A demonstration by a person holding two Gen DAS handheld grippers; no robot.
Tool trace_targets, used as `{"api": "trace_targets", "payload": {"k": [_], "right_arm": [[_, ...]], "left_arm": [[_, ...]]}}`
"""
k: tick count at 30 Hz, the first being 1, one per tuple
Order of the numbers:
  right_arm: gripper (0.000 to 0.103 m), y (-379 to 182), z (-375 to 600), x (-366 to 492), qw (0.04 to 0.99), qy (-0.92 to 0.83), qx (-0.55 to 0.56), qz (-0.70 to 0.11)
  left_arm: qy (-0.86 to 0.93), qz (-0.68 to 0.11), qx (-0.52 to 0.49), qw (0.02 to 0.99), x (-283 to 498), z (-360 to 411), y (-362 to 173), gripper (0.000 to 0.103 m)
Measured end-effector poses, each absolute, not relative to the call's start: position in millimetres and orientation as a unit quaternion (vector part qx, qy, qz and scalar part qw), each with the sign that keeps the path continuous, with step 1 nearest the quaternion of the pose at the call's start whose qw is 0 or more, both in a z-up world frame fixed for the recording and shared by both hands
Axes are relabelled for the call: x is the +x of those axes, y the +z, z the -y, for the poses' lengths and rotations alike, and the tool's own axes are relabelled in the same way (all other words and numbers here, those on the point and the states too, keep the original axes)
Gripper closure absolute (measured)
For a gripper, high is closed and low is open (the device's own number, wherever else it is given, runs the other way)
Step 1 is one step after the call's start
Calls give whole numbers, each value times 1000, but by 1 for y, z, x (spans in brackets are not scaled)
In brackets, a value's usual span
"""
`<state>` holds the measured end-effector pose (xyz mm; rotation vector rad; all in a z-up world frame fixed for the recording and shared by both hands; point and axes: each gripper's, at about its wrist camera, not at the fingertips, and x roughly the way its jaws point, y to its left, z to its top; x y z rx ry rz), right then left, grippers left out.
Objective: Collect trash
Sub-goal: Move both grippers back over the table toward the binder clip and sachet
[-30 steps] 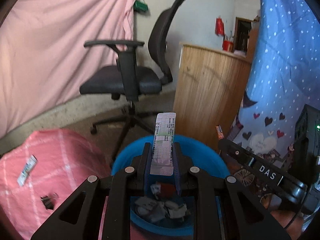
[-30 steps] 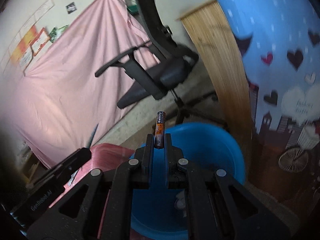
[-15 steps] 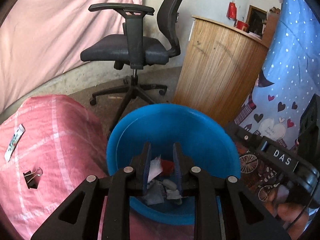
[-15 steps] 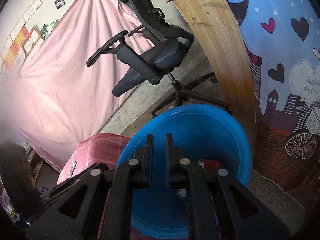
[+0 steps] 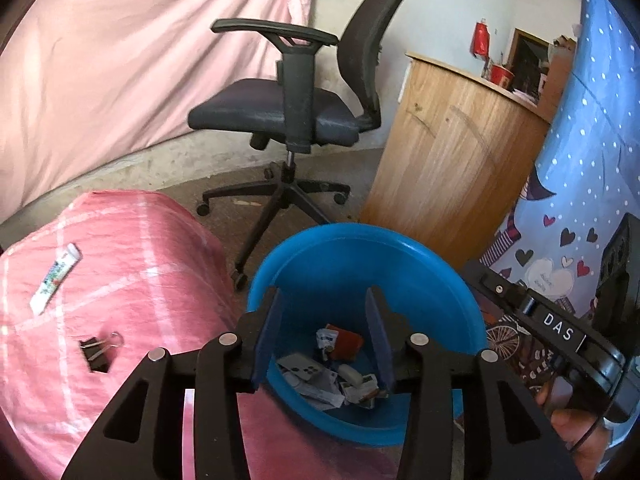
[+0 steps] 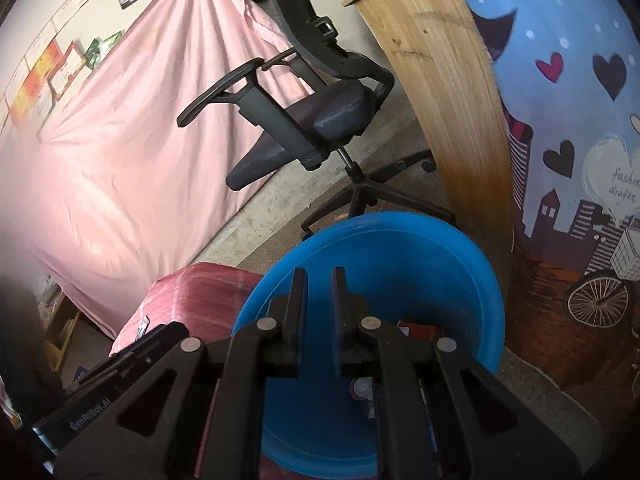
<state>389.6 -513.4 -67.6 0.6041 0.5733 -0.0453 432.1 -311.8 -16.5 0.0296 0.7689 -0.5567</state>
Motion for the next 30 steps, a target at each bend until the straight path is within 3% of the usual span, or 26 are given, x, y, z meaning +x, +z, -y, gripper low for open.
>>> {"api": "trace_targets", "payload": {"k": [8, 12, 16, 20, 23, 30], "right_arm": [[61, -42, 484, 386, 944, 7, 234, -233], [51, -28, 462, 384, 959, 27, 200, -199], [34, -15, 443, 381, 968, 42, 187, -163], [8, -3, 417, 376, 975, 61, 169, -127], [0, 6, 394, 373, 981, 75, 147, -103], [0, 19, 344, 369, 985, 108, 126, -56]], "left_arm": [[-230, -316, -2, 920, 424, 271, 12, 65], [-208, -281, -20, 937, 416, 241, 25, 53], [-174, -232, -37, 956, 404, 203, 36, 45], [-129, -193, -55, 971, 393, 166, 43, 18], [-97, -170, -71, 978, 385, 136, 44, 10], [-36, -139, -75, 987, 366, 80, 40, 5]]}}
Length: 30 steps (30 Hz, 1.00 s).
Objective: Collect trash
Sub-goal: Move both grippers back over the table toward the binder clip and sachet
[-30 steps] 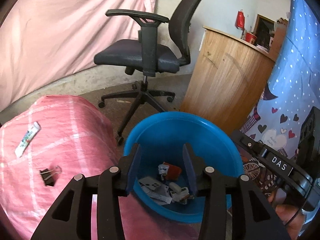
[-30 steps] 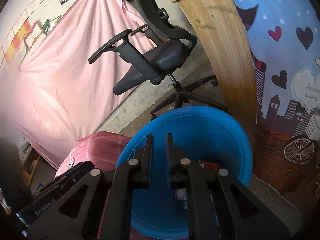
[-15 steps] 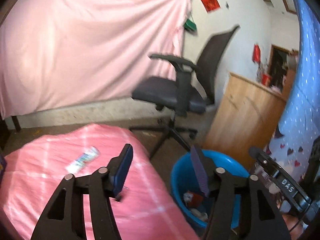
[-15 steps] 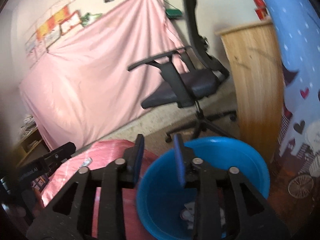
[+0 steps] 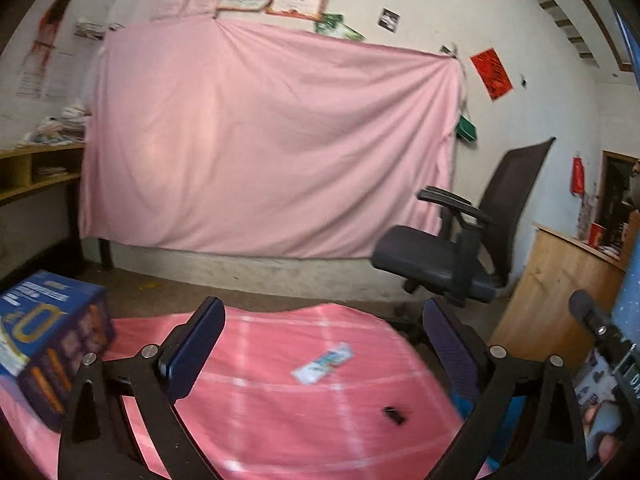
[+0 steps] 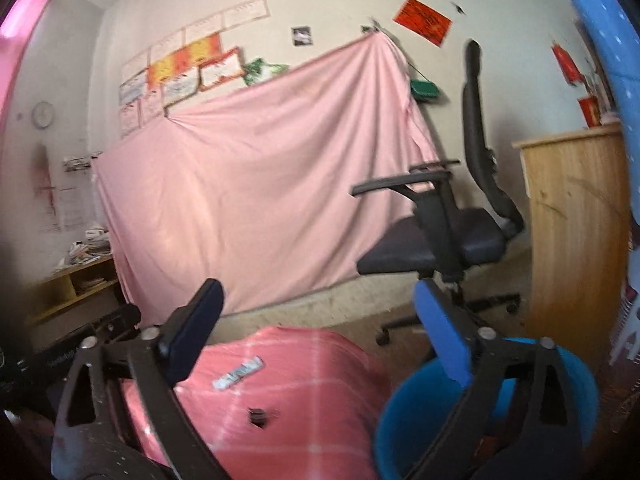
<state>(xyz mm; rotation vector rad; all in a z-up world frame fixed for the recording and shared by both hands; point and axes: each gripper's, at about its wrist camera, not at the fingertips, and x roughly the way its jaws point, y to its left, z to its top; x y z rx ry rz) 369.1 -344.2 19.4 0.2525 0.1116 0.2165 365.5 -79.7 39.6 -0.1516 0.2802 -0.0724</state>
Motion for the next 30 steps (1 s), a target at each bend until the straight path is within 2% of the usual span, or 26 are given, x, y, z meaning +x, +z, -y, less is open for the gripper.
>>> {"api": "trace_targets", "payload": {"k": [10, 16, 21, 26, 30], "right_arm": [[0, 8, 272, 385, 984, 152, 51, -81], [0, -12, 251, 404, 980, 143, 2, -137], [0, -30, 254, 428, 968, 134, 18, -212], [0, -42, 262, 443, 953, 125, 39, -272], [0, -53, 264, 452, 939, 132, 40, -316]], "left_arm": [[19, -111, -56, 992, 351, 26, 17, 5], [19, -125, -50, 991, 357, 15, 0, 5], [9, -166, -48, 985, 378, 18, -10, 5], [-15, -254, -49, 966, 414, 22, -25, 5], [-36, -292, -56, 954, 433, 29, -33, 5]]}}
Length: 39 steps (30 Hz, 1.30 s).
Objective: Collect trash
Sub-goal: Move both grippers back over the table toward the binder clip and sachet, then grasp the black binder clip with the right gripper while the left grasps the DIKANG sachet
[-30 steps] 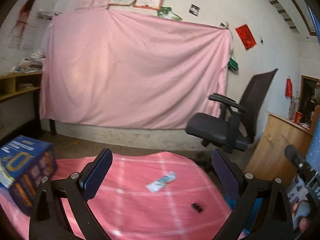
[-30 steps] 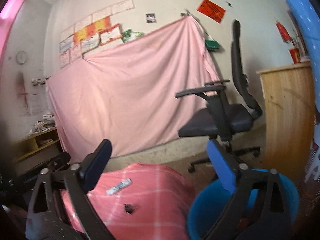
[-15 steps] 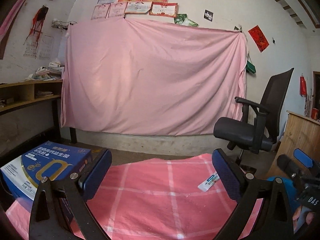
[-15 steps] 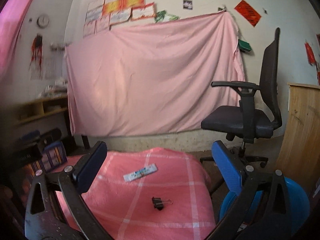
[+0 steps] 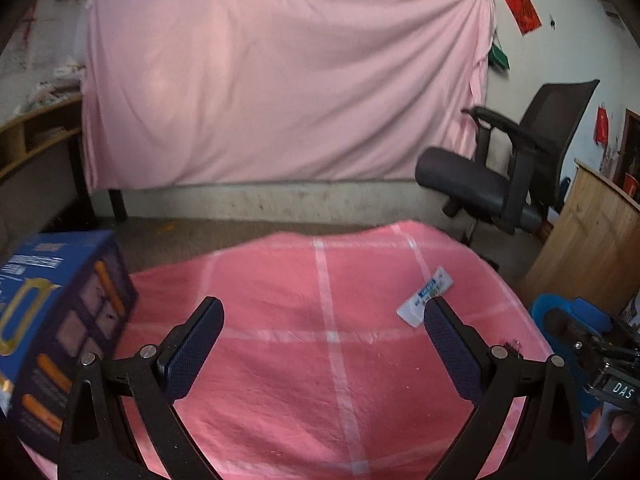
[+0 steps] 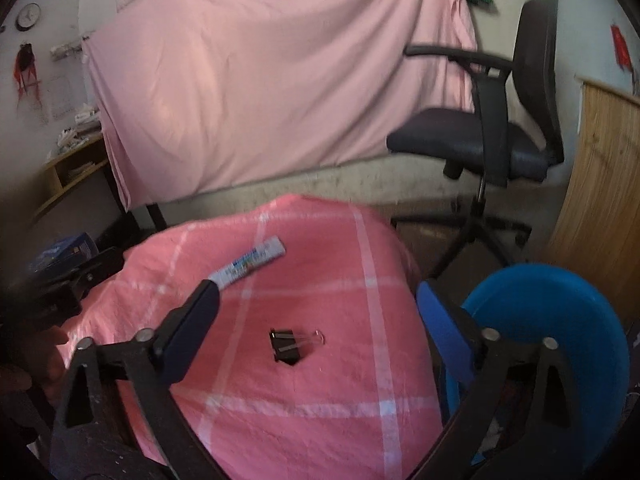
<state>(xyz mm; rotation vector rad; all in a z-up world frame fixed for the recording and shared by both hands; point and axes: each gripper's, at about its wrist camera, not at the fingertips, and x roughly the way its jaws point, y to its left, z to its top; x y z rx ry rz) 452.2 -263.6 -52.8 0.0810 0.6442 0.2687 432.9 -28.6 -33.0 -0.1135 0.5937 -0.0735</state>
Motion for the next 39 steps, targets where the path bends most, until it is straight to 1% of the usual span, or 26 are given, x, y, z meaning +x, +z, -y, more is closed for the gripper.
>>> {"api": "trace_targets", "payload": {"k": [3, 6, 8, 10, 11, 12, 14, 15, 19, 21, 23, 26, 28, 29, 30, 32, 36, 39], "right_arm": [[0, -59, 260, 457, 929, 141, 30, -342], [7, -68, 256, 461, 915, 152, 24, -372], [13, -74, 255, 465, 907, 155, 23, -391], [15, -81, 255, 467, 897, 161, 22, -410], [16, -83, 254, 467, 895, 162, 20, -416], [16, -83, 253, 467, 894, 161, 17, -417], [17, -83, 252, 468, 894, 160, 10, -418], [18, -84, 250, 468, 894, 158, 6, -419], [28, -86, 248, 471, 896, 150, -4, -418], [31, -86, 249, 471, 895, 157, 4, -417], [37, -86, 253, 472, 895, 159, 15, -417], [44, -86, 259, 473, 893, 162, 34, -419], [45, -86, 260, 473, 892, 164, 40, -419], [45, -86, 260, 473, 892, 165, 40, -419], [45, -86, 260, 473, 892, 166, 40, -418], [45, -85, 259, 472, 892, 170, 40, -417], [45, -84, 260, 468, 891, 178, 36, -416], [45, -83, 263, 467, 891, 183, 37, -414]], "left_arm": [[-49, -317, -37, 946, 445, 38, -40, 5], [-64, -333, -17, 941, 456, 49, -46, 6], [-80, -345, -7, 935, 464, 55, -49, 9], [-101, -359, -1, 928, 473, 60, -53, 17], [-113, -367, 2, 923, 478, 63, -56, 24], [-121, -376, 6, 919, 482, 66, -59, 28], [-133, -394, 13, 909, 492, 74, -64, 41], [-140, -399, 16, 906, 495, 77, -65, 46], [-160, -405, 37, 900, 507, 93, -67, 54], [-169, -409, 51, 895, 511, 101, -69, 57], [-171, -413, 68, 892, 517, 109, -72, 58], [-174, -411, 86, 891, 523, 119, -74, 59], [-175, -412, 94, 889, 526, 123, -77, 61], [-177, -413, 97, 888, 526, 124, -78, 65], [-181, -413, 99, 887, 526, 126, -78, 74], [-188, -415, 105, 884, 526, 129, -78, 83], [-185, -413, 112, 884, 522, 130, -79, 85], [-182, -418, 83, 886, 514, 122, -77, 86]]}}
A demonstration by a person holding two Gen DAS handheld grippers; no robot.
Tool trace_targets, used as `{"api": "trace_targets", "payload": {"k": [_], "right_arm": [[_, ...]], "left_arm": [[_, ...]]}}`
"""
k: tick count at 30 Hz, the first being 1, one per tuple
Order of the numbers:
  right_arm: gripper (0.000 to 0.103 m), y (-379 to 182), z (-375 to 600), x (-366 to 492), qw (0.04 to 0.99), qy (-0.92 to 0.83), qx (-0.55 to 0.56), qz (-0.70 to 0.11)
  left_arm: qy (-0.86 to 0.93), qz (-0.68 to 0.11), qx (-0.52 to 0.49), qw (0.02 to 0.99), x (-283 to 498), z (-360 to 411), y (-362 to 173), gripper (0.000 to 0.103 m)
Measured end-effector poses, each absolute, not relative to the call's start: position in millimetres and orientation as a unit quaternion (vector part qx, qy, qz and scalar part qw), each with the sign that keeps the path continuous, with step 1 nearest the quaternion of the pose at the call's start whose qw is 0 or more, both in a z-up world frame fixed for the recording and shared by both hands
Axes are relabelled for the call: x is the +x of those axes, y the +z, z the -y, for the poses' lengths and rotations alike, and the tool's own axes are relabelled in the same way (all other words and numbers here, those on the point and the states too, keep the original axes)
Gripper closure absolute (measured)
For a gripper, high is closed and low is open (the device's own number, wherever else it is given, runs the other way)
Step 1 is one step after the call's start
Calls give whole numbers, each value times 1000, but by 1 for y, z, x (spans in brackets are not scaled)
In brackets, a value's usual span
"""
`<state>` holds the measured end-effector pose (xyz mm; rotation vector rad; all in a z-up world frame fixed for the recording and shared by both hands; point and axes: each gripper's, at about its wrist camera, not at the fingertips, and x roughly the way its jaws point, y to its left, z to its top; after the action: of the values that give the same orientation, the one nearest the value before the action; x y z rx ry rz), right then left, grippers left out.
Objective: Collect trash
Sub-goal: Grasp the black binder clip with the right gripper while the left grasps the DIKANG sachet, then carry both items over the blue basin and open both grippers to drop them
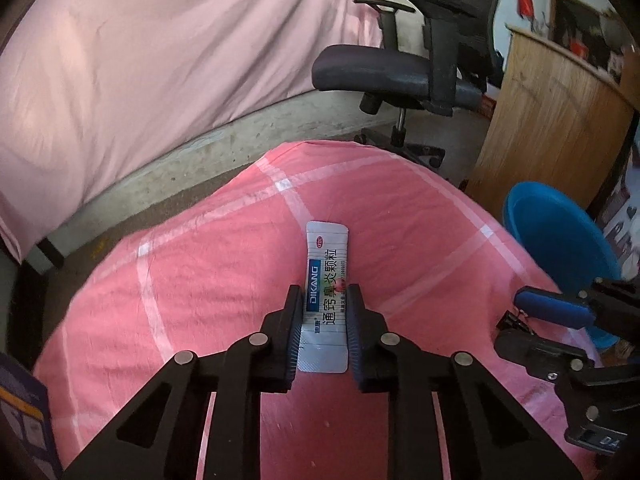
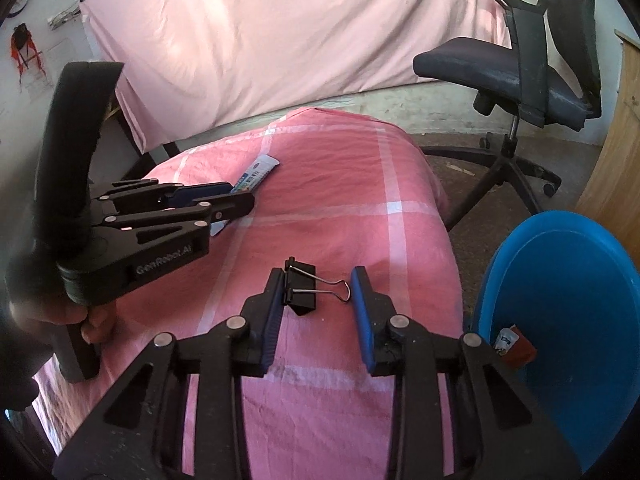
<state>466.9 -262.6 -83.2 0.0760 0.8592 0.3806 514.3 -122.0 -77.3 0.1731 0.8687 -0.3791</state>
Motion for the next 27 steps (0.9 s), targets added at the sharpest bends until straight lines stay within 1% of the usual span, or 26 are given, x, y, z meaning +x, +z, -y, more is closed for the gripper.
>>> {"api": "trace_targets", "payload": {"k": [5, 6, 7, 8, 11, 14, 19, 21, 27], "right_arm": [[47, -81, 269, 463, 892, 198, 55, -402], [56, -79, 270, 462, 894, 203, 58, -396], [62, -75, 271, 459, 899, 203, 60, -383], [64, -72, 273, 455, 903, 208, 63, -371], [65, -69, 274, 452, 906, 212, 67, -359], [65, -69, 278, 453, 905, 215, 80, -359], [66, -62, 290, 447, 912, 216, 109, -331], [66, -55, 295, 442, 921, 207, 112, -311], [66, -23, 321, 414, 952, 181, 130, -210]], "left_arm": [[-160, -395, 35, 904, 492, 109, -62, 86], [-156, -384, 24, 910, 485, 106, -57, 86], [-154, -373, 14, 915, 479, 104, -53, 86], [-153, -361, 6, 920, 472, 103, -47, 86], [-146, -333, -8, 931, 454, 104, -32, 86], [-144, -326, -24, 934, 449, 106, -22, 86], [-141, -307, -20, 941, 437, 115, -4, 86], [-142, -299, -19, 944, 430, 118, 0, 86], [-148, -257, -9, 955, 412, 134, 18, 86]]}}
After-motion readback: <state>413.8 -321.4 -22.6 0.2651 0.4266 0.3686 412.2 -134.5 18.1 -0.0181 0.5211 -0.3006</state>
